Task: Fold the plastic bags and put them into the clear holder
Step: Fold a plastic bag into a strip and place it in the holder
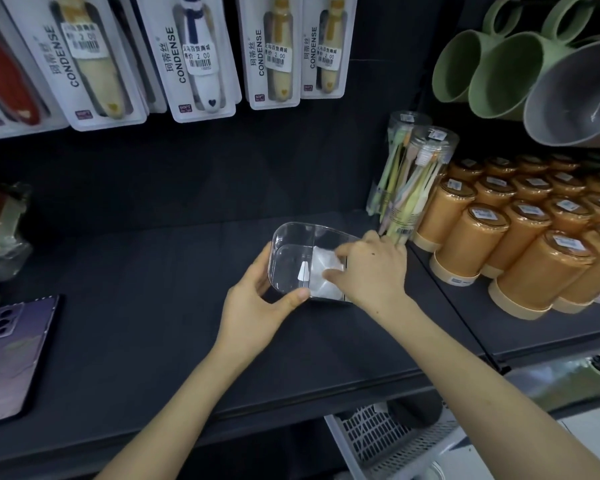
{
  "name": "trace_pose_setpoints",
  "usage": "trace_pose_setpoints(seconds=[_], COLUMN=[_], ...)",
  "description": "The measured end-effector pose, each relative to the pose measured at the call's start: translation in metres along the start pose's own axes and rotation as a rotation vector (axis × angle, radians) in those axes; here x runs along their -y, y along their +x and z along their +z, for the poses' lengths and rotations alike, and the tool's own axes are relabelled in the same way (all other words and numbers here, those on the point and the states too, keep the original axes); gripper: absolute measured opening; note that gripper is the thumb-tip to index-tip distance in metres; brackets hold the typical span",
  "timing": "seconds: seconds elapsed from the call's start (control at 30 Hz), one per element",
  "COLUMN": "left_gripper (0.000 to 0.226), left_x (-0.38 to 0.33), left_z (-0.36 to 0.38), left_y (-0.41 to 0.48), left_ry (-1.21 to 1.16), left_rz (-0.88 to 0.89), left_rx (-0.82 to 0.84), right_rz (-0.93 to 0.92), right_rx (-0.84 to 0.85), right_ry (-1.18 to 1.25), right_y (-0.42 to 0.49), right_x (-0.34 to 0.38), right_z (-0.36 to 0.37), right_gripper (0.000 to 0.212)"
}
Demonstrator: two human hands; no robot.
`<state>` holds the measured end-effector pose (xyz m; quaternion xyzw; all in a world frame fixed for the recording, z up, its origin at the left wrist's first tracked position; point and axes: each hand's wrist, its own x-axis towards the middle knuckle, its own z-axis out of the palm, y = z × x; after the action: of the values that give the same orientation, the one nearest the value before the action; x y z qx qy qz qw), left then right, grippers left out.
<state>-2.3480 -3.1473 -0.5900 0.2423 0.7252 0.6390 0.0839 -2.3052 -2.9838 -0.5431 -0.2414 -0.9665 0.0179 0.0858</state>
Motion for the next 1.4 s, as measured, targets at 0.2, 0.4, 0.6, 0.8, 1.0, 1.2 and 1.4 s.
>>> trace_pose_setpoints(seconds=[0.2, 0.4, 0.6, 0.8, 1.0, 1.2, 1.4], left_gripper=[0.078, 0.08, 0.086, 0.084, 0.072, 0.053, 0.03], left_x=[-0.001, -0.001, -0.008, -0.005, 0.003, 0.009, 0.011], left_z=[-0.003, -0.006, -0.006, -0.008, -0.006, -0.001, 0.0], left_y=[-0.003, -0.007, -0.006, -0.003, 0.009, 0.035, 0.064], left_ry=[0.009, 0.044, 0.063, 0.061, 0.028, -0.022, -0.023], left_rz=[-0.003, 0.012, 0.02, 0.019, -0.015, -0.081, -0.107], left_rx=[-0.007, 0.01, 0.04, 0.061, 0.035, 0.036, 0.04], right_rz=[-0.163, -0.181, -0.116, -0.09, -0.047, 0.031, -0.05], right_rx=[-0.448, -0.218, -0.006, -0.082, -0.041, -0.308, -0.272], right_ry=[0.087, -0.273, -0.317, -0.258, -0.124, 0.168, 0.324], right_y=[-0.014, -0.011, -0.003, -0.011, -0.007, -0.043, -0.102], right_x=[-0.016, -0.002, 0.01, 0.005, 0.0, -0.029, -0.044], right_z=[0.0, 0.004, 0.004, 0.001, 0.005, -0.001, 0.01], right_gripper=[0.038, 0.039, 0.049, 0.047, 0.046, 0.039, 0.029])
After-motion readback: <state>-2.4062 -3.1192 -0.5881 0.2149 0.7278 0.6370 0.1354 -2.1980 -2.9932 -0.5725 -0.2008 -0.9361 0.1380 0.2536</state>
